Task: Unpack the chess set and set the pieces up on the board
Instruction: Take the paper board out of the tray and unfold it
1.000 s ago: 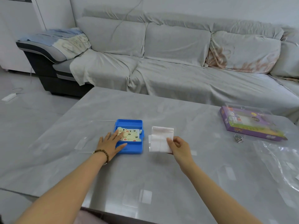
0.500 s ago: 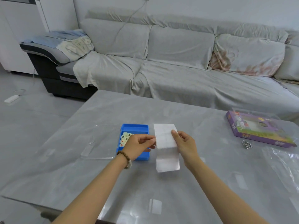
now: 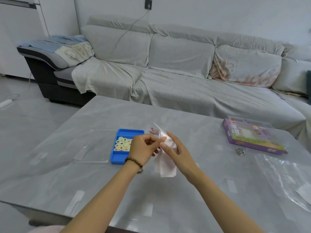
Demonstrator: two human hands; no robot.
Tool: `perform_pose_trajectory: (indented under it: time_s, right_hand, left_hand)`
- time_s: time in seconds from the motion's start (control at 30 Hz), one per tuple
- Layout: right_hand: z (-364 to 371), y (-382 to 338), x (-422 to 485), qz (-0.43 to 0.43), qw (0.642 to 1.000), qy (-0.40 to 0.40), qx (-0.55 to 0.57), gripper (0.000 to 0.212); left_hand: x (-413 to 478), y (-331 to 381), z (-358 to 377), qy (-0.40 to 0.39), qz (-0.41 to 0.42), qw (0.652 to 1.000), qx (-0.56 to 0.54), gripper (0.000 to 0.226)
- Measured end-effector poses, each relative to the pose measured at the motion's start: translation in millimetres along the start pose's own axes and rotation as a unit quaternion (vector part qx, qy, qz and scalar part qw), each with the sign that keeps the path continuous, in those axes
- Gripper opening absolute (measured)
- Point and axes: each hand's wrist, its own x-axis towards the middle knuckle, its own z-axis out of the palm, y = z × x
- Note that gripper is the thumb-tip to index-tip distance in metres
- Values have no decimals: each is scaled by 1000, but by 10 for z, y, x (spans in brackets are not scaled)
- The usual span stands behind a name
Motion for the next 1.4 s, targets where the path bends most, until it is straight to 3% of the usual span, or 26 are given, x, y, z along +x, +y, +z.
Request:
perform_pose_trajectory:
  time_s: [0.17, 0.27, 0.43, 0.53, 0.63, 0.73, 0.9, 1.0, 1.1, 1.17, 1.3, 1.4]
  right_hand:
    - [-129, -80, -157, -13, 990, -72, 121, 55]
    - [-154, -109, -219, -14, 981, -83, 177, 62]
    - [-159, -159, -268, -3, 973, -126, 194, 53]
    - [-252, -176, -319, 43, 937, -124, 325, 47]
    - [-452, -117, -323, 122, 896, -66, 422, 41]
    - [-588, 81, -269, 174, 931, 15, 321, 31]
    - [-662, 181, -296, 180, 956, 48, 228, 27]
    - [-672, 265, -299, 121, 983, 125, 48, 30]
    - [-601, 289, -314, -10, 974, 210, -85, 41]
    - [-518, 188, -385, -70, 981, 169, -65, 30]
    - [-417, 81, -550, -116, 986, -16, -119, 44]
    - [-436, 155, -557, -123, 984, -13, -128, 33]
  left_hand:
    - [-95, 116, 208, -50, 7, 998, -40, 19]
    - [-127, 186, 283, -65, 4, 995, -70, 20]
    - [-182, 243, 269, -81, -8, 993, -80, 27]
    - [-158, 223, 138, -105, -4, 992, -70, 19]
    - [-118, 142, -20, -88, 2, 996, -32, 15]
    - [-90, 64, -100, -52, -18, 998, -33, 22]
    - [-120, -25, -75, -44, -90, 992, -77, 23]
    - [-161, -75, 5, -31, -122, 987, -96, 25]
    - [-190, -103, 120, 28, -98, 993, -61, 27]
    - [-186, -91, 195, 56, -74, 995, -36, 25]
    - [-130, -49, 276, 82, -75, 993, -31, 24]
    - [-97, -26, 264, 95, -87, 991, -37, 24]
